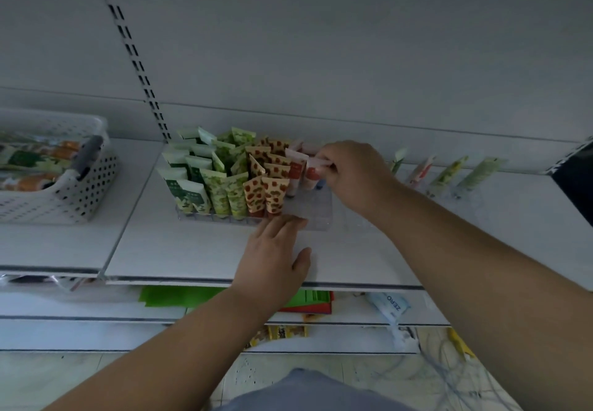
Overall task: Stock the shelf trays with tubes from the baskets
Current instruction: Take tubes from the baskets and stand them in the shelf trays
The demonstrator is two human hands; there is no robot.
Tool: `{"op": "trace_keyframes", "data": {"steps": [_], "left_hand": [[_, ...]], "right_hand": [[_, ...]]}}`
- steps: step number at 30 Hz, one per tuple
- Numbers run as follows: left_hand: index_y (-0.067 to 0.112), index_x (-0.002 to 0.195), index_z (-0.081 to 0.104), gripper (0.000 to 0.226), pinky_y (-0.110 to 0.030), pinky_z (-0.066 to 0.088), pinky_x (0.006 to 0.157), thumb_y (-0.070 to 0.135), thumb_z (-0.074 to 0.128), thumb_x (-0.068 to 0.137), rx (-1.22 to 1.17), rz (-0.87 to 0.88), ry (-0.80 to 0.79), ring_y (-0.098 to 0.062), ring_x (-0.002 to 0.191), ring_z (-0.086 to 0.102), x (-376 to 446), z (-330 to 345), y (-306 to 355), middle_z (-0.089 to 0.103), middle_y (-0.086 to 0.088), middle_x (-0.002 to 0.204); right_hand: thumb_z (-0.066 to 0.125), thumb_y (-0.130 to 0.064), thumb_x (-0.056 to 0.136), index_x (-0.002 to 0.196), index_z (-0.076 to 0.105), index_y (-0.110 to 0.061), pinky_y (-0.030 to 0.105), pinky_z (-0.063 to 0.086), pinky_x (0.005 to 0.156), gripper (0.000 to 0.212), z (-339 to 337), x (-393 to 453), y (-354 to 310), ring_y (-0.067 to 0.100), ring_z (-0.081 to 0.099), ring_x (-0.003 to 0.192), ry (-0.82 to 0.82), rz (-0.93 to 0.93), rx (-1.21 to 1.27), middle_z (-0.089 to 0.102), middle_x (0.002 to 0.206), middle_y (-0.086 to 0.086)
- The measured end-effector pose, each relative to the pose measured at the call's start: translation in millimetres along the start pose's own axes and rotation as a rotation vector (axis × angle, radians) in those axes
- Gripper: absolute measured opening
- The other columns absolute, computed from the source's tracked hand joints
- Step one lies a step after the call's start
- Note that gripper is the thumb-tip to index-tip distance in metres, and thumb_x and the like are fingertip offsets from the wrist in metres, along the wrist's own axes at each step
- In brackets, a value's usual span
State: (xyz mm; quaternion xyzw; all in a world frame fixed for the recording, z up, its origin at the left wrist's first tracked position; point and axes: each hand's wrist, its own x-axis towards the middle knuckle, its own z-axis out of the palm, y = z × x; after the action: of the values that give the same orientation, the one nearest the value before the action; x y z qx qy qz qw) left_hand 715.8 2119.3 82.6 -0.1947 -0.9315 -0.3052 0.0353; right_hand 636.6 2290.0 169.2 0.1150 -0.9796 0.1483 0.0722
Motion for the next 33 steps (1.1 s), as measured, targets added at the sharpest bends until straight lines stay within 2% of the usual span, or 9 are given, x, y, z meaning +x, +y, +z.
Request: {"op": "trace_keyframes", "data": {"steps": [3,5,7,14,17,21,27,29,33], "left_hand": [[0.016,0.132,0.054,0.045,-0.033,0.037,0.104,0.028,0.060,0.089,0.006,0.004,-0.004,-0.021,0.122,0.046,1,-1,-2,0.055,-0.001,0.129],[0.016,0.131,0.055,0.044,-0.031,0.038,0.102,0.027,0.060,0.089,0.005,0.003,0.005,-0.021,0.120,0.047,3,-2,-2,0.056,-0.001,0.128],[0.017,0.131,0.054,0.044,-0.031,0.038,0.103,0.029,0.059,0.089,0.010,0.007,0.006,-0.020,0.120,0.047,4,-3,-2,0.055,0.000,0.128],[0.020,0.126,0.058,0.039,-0.032,0.041,0.098,0.028,0.062,0.088,-0.010,0.004,0.093,-0.020,0.117,0.049,-7,-16,-3,0.057,0.002,0.123],[0.021,0.122,0.060,0.035,-0.036,0.047,0.091,0.029,0.062,0.087,0.025,-0.050,0.157,-0.022,0.108,0.053,-23,-40,-13,0.059,0.002,0.114],[0.022,0.115,0.061,0.035,-0.034,0.048,0.086,0.037,0.056,0.085,0.118,-0.181,0.259,-0.020,0.099,0.055,-62,-87,-48,0.059,0.004,0.106],[0.020,0.114,0.063,0.033,-0.034,0.047,0.086,0.030,0.065,0.082,0.180,-0.394,0.394,-0.018,0.098,0.055,-132,-168,-115,0.059,0.003,0.106],[0.021,0.115,0.062,0.033,-0.032,0.045,0.088,0.028,0.066,0.083,0.191,-0.419,0.436,-0.014,0.099,0.053,-154,-197,-145,0.060,0.004,0.106],[0.022,0.117,0.061,0.034,-0.031,0.046,0.088,0.028,0.068,0.084,0.171,-0.454,0.498,-0.011,0.098,0.053,-196,-254,-216,0.059,0.008,0.105]], "right_hand": [[0.055,-0.012,0.089,0.098,0.067,-0.010,0.029,0.031,0.062,0.015,10,3,-1,0.026,0.060,0.086,-0.029,0.021,0.017,0.064,0.092,0.009],[0.058,-0.016,0.089,0.109,0.065,-0.011,0.033,0.042,0.068,0.022,10,3,-3,0.027,0.058,0.092,0.012,0.027,-0.013,0.060,0.101,0.009],[0.061,-0.021,0.089,0.110,0.060,-0.009,0.038,0.048,0.076,0.024,1,-4,-8,0.025,0.057,0.092,0.066,0.032,-0.022,0.056,0.105,0.009],[0.068,-0.031,0.086,0.115,0.059,-0.017,0.028,0.043,0.077,0.034,-24,-38,-36,0.017,0.057,0.097,0.148,-0.076,0.096,0.053,0.109,0.000],[0.068,-0.035,0.085,0.115,0.058,-0.016,0.032,0.048,0.080,0.036,-28,-39,-64,0.016,0.057,0.096,0.149,-0.128,0.176,0.054,0.110,-0.001],[0.067,-0.036,0.085,0.112,0.056,-0.019,0.039,0.050,0.081,0.034,-18,-30,-122,0.017,0.056,0.093,0.125,-0.235,0.300,0.052,0.106,-0.002],[0.063,-0.043,0.087,0.120,0.054,-0.022,0.028,0.044,0.083,0.040,6,-12,-241,0.008,0.048,0.097,0.048,-0.408,0.373,0.047,0.107,-0.009],[0.063,-0.043,0.087,0.121,0.054,-0.024,0.025,0.040,0.081,0.040,18,-4,-284,0.004,0.044,0.095,0.023,-0.439,0.372,0.041,0.104,-0.013],[0.064,-0.043,0.086,0.121,0.054,-0.026,0.025,0.043,0.086,0.040,51,12,-372,0.005,0.048,0.099,-0.008,-0.435,0.398,0.046,0.109,-0.013]]}}
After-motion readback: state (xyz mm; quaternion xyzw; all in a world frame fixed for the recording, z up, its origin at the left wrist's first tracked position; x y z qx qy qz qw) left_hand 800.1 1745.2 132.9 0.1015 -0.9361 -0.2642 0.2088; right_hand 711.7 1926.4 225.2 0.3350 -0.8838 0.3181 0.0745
